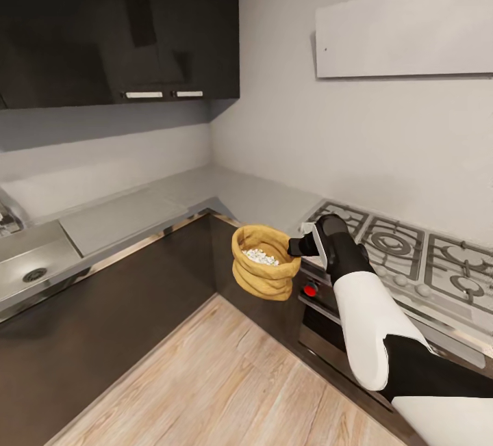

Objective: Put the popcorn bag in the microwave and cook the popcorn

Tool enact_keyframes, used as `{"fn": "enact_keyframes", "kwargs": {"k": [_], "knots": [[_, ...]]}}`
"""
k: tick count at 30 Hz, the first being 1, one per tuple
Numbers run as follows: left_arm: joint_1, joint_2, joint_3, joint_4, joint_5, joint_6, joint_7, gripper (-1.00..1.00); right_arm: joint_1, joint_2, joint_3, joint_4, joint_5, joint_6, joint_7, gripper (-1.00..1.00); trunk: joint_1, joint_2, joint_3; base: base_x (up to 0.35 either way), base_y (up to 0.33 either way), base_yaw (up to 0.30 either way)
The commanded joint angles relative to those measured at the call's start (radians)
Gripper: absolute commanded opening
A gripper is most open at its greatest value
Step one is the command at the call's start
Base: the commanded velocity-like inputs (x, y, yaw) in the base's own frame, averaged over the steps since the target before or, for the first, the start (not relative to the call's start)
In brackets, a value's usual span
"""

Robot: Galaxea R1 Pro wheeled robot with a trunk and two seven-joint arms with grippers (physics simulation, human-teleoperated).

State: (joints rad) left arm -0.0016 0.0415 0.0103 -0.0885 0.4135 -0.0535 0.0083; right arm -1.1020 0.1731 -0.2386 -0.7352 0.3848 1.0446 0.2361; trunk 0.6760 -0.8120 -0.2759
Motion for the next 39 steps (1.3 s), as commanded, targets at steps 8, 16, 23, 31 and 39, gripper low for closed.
{"fn": "enact_keyframes", "kwargs": {"k": [8, 16, 23, 31, 39], "knots": [[0.0, -0.001, -0.004, -0.001, -0.002, -0.002, 0.0, 1.0, -0.001, 0.001, -0.005, -0.001, 0.007, 0.003, 0.013, -1.0, 0.0, -0.001, -0.001, 0.0, 0.0, -0.002], [0.0, -0.006, 0.004, 0.004, 0.012, 0.001, 0.001, 1.0, -0.001, 0.001, -0.005, -0.001, 0.008, 0.003, 0.015, -1.0, 0.0, -0.001, -0.001, -0.195, 0.128, 0.0], [0.0, -0.006, 0.002, 0.004, 0.011, 0.001, 0.001, 1.0, -0.001, 0.001, -0.004, -0.001, 0.008, 0.003, 0.015, -1.0, 0.0, -0.001, -0.001, -0.266, 0.218, 0.0], [0.0, -0.006, 0.002, 0.004, 0.008, 0.001, 0.001, 1.0, -0.001, 0.001, -0.005, -0.001, 0.011, 0.003, 0.014, -1.0, 0.0, -0.001, 0.001, -0.265, 0.221, -0.152], [0.0, -0.006, 0.0, 0.004, 0.005, 0.001, 0.001, 1.0, -0.001, 0.001, -0.005, -0.001, 0.01, 0.003, 0.008, -1.0, 0.0, -0.001, 0.006, -0.263, 0.221, -0.254]]}}
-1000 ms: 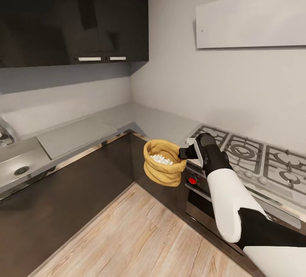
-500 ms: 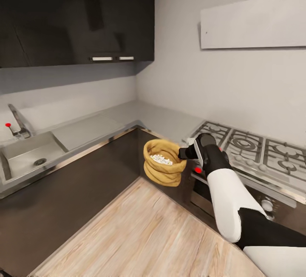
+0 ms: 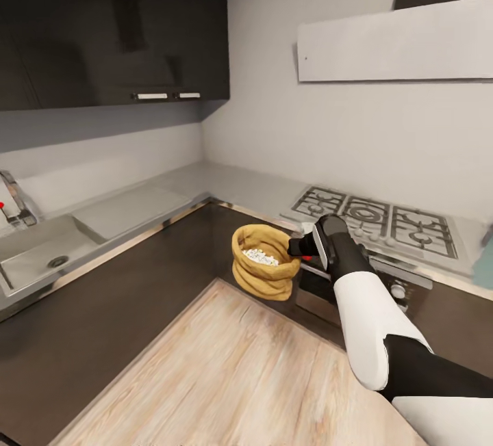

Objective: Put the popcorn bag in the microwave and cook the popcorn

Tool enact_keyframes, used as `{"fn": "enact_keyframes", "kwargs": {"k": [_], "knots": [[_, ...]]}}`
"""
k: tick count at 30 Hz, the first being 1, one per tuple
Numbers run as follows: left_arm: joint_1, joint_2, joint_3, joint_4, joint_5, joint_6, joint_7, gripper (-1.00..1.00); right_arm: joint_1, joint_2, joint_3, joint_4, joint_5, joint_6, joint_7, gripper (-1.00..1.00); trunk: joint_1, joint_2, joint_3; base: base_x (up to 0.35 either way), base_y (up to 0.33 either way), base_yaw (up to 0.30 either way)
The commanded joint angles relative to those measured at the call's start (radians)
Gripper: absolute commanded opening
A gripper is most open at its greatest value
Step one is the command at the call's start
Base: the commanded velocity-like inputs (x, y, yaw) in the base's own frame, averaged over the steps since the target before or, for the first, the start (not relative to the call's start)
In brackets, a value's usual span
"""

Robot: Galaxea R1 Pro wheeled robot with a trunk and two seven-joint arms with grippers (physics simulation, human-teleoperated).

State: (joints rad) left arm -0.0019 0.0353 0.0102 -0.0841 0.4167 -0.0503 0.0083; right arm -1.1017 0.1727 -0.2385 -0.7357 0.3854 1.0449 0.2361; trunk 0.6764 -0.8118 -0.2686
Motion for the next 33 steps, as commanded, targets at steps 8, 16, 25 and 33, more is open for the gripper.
{"fn": "enact_keyframes", "kwargs": {"k": [8, 16, 25, 33], "knots": [[0.0, 0.001, 0.004, 0.0, 0.007, -0.002, 0.001, 1.0, -0.001, 0.0, -0.005, -0.006, 0.005, 0.002, 0.011, -1.0, 0.0, -0.001, 0.007, -0.08, 0.042, -0.225], [0.0, 0.0, 0.004, 0.0, 0.007, -0.002, 0.001, 1.0, -0.001, -0.001, -0.005, -0.005, 0.002, 0.002, 0.011, -1.0, 0.0, -0.001, 0.014, -0.001, 0.0, -0.103], [0.0, 0.0, 0.004, 0.0, 0.007, -0.002, 0.001, 1.0, -0.001, -0.001, -0.005, -0.005, 0.0, 0.002, 0.012, -1.0, 0.0, -0.001, 0.023, 0.0, 0.0, -0.01], [0.0, 0.0, 0.004, 0.0, 0.007, -0.003, 0.001, 1.0, -0.001, 0.002, -0.006, -0.003, -0.002, 0.002, 0.013, -1.0, 0.0, -0.001, 0.029, 0.0, 0.0, -0.123]]}}
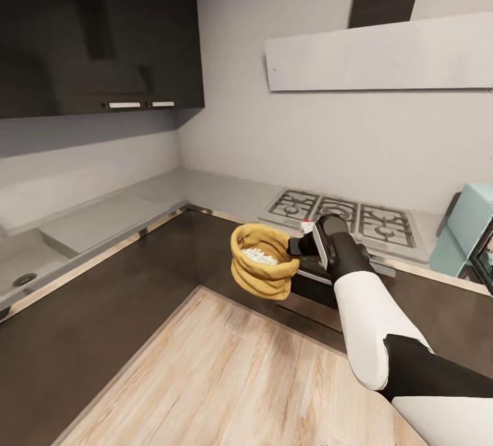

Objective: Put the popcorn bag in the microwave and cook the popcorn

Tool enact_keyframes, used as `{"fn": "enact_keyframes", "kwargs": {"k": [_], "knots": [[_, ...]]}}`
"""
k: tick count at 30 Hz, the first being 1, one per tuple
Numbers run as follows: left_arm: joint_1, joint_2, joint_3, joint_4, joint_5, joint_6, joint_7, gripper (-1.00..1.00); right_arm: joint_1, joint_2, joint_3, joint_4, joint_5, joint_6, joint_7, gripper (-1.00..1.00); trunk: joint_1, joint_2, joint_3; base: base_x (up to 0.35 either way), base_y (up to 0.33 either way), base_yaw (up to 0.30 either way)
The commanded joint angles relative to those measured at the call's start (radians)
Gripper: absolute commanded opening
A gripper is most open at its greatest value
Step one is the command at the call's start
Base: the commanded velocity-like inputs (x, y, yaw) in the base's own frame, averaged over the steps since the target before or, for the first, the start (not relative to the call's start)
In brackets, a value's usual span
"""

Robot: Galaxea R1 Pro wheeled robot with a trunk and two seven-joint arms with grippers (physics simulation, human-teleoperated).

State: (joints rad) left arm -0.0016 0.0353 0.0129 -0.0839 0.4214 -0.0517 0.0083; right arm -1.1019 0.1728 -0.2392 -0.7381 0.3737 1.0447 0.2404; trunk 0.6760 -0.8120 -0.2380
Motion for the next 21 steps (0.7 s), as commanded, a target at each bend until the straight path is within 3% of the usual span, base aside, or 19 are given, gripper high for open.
{"fn": "enact_keyframes", "kwargs": {"k": [1, 11, 18, 21], "knots": [[0.0, 0.0, 0.001, -0.001, 0.002, -0.002, 0.001, 1.0, -0.001, 0.001, -0.006, -0.002, 0.01, 0.002, 0.008, -1.0, 0.0, -0.001, -0.001, 0.0, 0.0, -0.238], [-0.001, 0.0, -0.004, -0.001, 0.0, -0.002, 0.001, 1.0, -0.001, -0.001, -0.007, -0.003, 0.011, 0.002, 0.0, -1.0, 0.0, -0.001, -0.001, 0.0, 0.0, -0.292], [0.0, 0.0, -0.007, -0.001, -0.006, -0.002, 0.001, 1.0, -0.001, -0.056, -0.008, -0.003, 0.013, 0.002, 0.002, -1.0, 0.0, -0.001, -0.001, 0.0, 0.0, -0.298], [0.0, 0.0, -0.006, -0.001, -0.006, -0.002, 0.001, 1.0, -0.001, -0.064, -0.007, -0.003, 0.018, 0.002, 0.003, -1.0, 0.0, -0.001, -0.001, 0.0, 0.0, -0.298]]}}
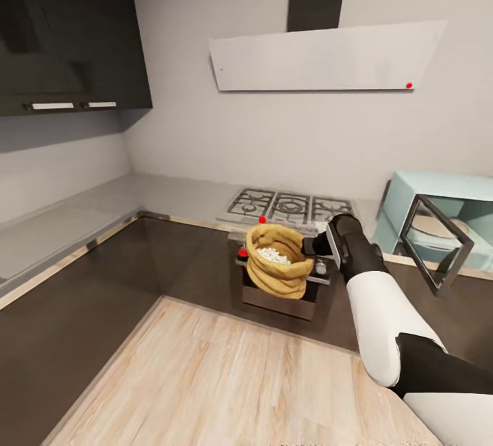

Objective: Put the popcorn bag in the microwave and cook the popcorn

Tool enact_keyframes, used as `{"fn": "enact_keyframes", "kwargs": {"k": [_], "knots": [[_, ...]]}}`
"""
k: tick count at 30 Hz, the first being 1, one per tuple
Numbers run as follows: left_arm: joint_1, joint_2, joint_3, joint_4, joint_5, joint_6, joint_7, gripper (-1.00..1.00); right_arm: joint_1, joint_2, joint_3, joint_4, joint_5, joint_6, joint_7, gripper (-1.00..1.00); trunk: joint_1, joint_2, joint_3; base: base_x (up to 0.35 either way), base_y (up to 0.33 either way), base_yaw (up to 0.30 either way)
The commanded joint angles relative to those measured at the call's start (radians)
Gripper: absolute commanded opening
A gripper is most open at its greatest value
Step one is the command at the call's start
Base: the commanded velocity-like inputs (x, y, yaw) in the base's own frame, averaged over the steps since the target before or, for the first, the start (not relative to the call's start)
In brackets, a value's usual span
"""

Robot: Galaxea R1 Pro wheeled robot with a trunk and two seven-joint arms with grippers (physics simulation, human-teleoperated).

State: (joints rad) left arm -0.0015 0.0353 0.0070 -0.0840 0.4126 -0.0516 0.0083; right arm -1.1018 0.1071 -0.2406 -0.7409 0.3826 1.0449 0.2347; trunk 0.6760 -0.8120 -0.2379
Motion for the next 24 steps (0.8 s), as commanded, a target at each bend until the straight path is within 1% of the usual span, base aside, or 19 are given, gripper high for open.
{"fn": "enact_keyframes", "kwargs": {"k": [1, 5, 18, 24], "knots": [[0.0, 0.0, 0.001, 0.0, 0.003, -0.002, 0.001, 1.0, -0.001, 0.001, -0.005, -0.001, 0.01, 0.002, 0.008, -1.0, 0.0, -0.001, -0.001, -0.016, 0.0, -0.298], [-0.001, -0.001, 0.004, 0.0, 0.002, -0.002, 0.001, 1.0, -0.001, 0.0, -0.005, -0.002, 0.013, 0.002, 0.008, -1.0, 0.0, -0.001, -0.001, -0.141, 0.012, -0.298], [0.0, -0.002, 0.004, 0.001, 0.002, -0.002, 0.001, 1.0, -0.001, -0.001, -0.005, -0.002, 0.013, 0.002, 0.008, -1.0, 0.0, -0.001, -0.001, -0.305, 0.094, -0.298], [-0.001, -0.002, 0.003, 0.0, 0.001, -0.002, 0.001, 1.0, -0.001, -0.001, -0.005, -0.002, 0.013, 0.002, 0.008, -1.0, 0.0, -0.001, -0.001, -0.311, 0.023, -0.298]]}}
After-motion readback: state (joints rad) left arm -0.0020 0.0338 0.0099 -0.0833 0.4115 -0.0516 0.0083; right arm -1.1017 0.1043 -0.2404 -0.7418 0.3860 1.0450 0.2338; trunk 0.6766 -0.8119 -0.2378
